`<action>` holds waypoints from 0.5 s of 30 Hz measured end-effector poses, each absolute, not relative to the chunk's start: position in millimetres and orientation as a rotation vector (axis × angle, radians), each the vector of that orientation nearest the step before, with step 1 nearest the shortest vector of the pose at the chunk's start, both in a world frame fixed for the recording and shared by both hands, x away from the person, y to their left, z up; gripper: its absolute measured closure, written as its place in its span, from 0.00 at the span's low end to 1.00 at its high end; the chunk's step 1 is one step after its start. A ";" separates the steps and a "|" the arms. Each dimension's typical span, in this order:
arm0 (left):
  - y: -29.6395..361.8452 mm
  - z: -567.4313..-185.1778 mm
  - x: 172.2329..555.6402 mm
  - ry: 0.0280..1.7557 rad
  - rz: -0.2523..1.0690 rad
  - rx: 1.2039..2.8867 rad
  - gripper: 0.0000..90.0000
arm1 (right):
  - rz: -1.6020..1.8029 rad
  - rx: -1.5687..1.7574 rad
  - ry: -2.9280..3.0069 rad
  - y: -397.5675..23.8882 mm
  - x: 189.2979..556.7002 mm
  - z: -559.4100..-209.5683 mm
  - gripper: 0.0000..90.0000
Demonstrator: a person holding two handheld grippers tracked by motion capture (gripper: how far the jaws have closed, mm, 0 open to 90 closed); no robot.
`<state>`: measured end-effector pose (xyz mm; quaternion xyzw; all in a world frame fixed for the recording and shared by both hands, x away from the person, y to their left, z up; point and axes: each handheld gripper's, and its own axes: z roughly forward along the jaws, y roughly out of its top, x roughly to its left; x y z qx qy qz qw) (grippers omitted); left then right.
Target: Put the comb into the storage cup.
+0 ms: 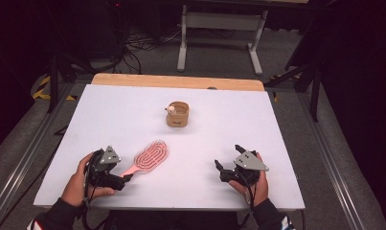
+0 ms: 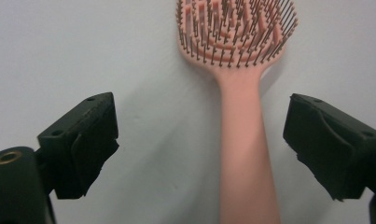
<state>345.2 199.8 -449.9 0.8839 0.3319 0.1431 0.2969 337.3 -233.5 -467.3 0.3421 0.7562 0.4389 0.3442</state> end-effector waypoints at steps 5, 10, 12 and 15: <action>189.6 -453.1 356.9 0.910 0.320 2.379 0.08 | 1.140 0.882 1.971 -233.0 337.4 -467.5 0.13; 179.7 -458.4 369.0 0.940 0.298 2.430 0.08 | 1.139 0.878 1.975 -232.5 337.1 -467.5 0.15; 176.6 -460.5 371.3 0.944 0.267 2.449 0.08 | 1.138 0.880 1.970 -232.4 336.7 -467.5 0.15; 173.0 -462.5 375.2 0.965 0.264 2.482 0.06 | 1.141 0.880 1.970 -233.0 336.9 -467.5 0.15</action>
